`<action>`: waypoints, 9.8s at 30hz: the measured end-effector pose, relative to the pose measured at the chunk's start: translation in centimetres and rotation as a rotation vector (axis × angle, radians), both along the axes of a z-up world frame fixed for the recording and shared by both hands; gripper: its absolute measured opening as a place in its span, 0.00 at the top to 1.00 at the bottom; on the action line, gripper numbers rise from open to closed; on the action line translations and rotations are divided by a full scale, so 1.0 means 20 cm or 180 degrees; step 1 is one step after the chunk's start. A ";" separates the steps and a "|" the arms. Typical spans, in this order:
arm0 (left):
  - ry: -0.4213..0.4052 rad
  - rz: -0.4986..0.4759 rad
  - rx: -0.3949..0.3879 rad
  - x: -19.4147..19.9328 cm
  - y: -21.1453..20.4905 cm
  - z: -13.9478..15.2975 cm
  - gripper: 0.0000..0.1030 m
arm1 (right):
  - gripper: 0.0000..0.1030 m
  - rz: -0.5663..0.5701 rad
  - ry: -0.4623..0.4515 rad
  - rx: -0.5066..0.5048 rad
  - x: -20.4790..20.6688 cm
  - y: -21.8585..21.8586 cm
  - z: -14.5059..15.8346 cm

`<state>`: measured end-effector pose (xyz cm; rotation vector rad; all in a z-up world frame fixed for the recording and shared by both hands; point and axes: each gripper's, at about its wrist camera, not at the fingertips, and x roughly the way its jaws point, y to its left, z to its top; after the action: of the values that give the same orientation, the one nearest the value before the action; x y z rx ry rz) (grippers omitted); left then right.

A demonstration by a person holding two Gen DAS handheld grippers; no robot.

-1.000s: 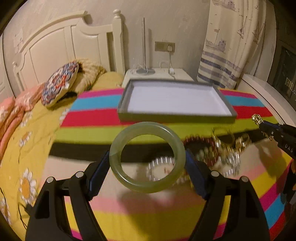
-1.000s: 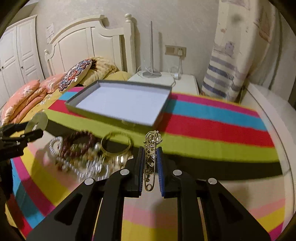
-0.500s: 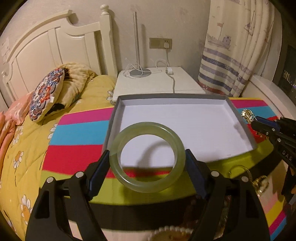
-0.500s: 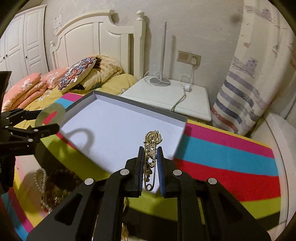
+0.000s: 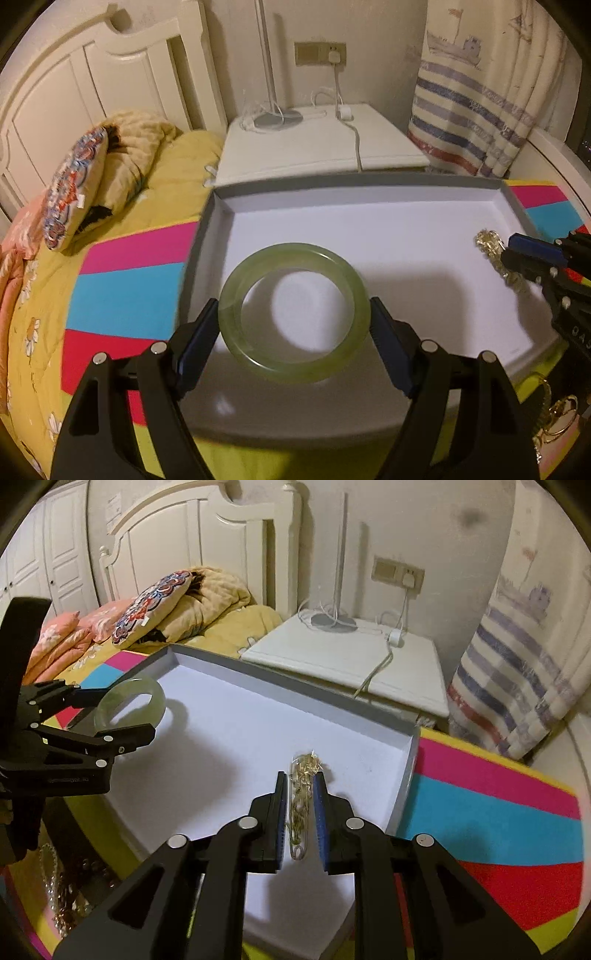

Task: Organize jewelry
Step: 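Lower the jade bangle into the box with the left tool while the right drops the brooch, then withdraw both tools from the box back toward the jewelry pile, then grasp the gold ring with the right tool while the left grasps the bead bracelet, then place the gold ring in the box with the right tool while the left drops the bracelet, then withdraw both tools from the box toward the remaining jewelry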

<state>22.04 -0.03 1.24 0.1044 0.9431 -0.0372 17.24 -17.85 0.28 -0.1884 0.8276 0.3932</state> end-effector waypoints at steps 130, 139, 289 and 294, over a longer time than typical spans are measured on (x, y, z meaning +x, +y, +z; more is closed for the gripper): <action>-0.0617 -0.1652 0.0229 -2.27 -0.46 0.06 0.89 | 0.88 -0.0338 -0.0528 0.0638 -2.00 -0.51 0.00; -0.0959 -0.1355 -0.0020 -2.25 -0.35 0.28 0.89 | 0.88 -0.0304 -0.0621 0.0624 -2.02 -0.49 0.03; -0.1239 0.0047 0.0024 -2.76 0.10 -0.03 0.02 | 0.49 0.1142 0.0154 -0.0081 -2.18 0.09 -0.08; -0.1229 0.0039 -0.0066 -2.78 0.10 -0.04 0.02 | 0.67 0.1064 0.0016 -0.0264 -2.17 0.12 -0.10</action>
<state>-33.48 1.97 0.36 0.0828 0.5576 -0.0144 -26.11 -15.38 -1.70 -0.4058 0.8192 0.6735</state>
